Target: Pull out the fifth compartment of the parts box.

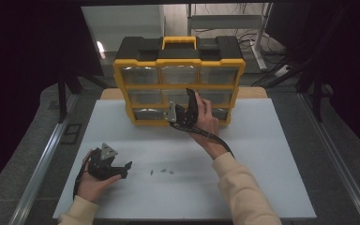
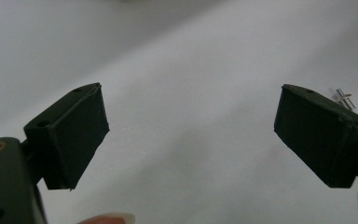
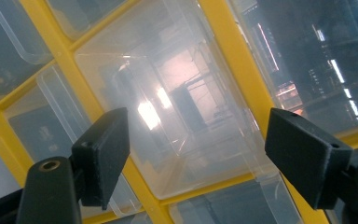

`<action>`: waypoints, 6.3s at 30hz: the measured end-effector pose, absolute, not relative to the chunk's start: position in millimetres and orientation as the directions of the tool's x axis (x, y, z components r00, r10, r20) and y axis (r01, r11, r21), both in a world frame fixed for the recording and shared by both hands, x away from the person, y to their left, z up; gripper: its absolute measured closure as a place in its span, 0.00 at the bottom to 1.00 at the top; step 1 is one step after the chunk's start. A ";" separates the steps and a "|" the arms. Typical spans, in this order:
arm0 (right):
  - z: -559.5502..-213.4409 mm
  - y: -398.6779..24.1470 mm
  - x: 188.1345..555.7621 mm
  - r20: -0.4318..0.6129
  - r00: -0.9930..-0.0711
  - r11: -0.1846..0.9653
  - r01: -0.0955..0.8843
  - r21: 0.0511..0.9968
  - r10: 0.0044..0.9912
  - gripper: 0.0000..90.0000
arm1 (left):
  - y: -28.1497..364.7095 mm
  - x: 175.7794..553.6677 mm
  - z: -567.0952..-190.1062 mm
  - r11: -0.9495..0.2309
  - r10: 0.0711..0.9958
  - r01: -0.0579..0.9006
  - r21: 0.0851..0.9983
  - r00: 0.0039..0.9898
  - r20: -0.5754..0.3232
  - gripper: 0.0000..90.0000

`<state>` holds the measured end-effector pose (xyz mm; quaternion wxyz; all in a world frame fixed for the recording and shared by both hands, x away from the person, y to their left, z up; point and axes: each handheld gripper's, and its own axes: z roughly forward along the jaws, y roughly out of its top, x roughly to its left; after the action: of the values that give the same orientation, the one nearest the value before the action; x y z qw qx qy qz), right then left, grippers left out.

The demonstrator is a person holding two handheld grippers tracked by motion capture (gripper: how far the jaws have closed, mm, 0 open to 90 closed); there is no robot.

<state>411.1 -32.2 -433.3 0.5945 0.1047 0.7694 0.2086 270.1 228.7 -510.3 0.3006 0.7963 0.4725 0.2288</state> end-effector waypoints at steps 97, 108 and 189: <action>-431.9 -36.3 413.6 -0.928 -0.103 0.920 -0.132 0.370 0.358 0.77 | 230.6 270.1 -511.0 -0.376 0.891 0.618 0.691 0.446 0.085 0.11; -432.9 -38.2 407.4 -0.930 -0.096 0.920 -0.141 0.366 0.356 0.77 | 230.3 270.0 -511.1 -0.376 0.891 0.618 0.690 0.446 0.087 0.12; -439.0 -47.4 362.8 -0.920 -0.089 0.898 -0.200 0.392 0.382 0.77 | 229.1 269.9 -511.0 -0.385 0.887 0.616 0.687 0.451 0.093 0.11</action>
<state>362.8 -47.4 -439.0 0.6719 0.0645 0.7053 0.2167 269.9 229.1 -511.0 0.2939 0.7995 0.4700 0.2312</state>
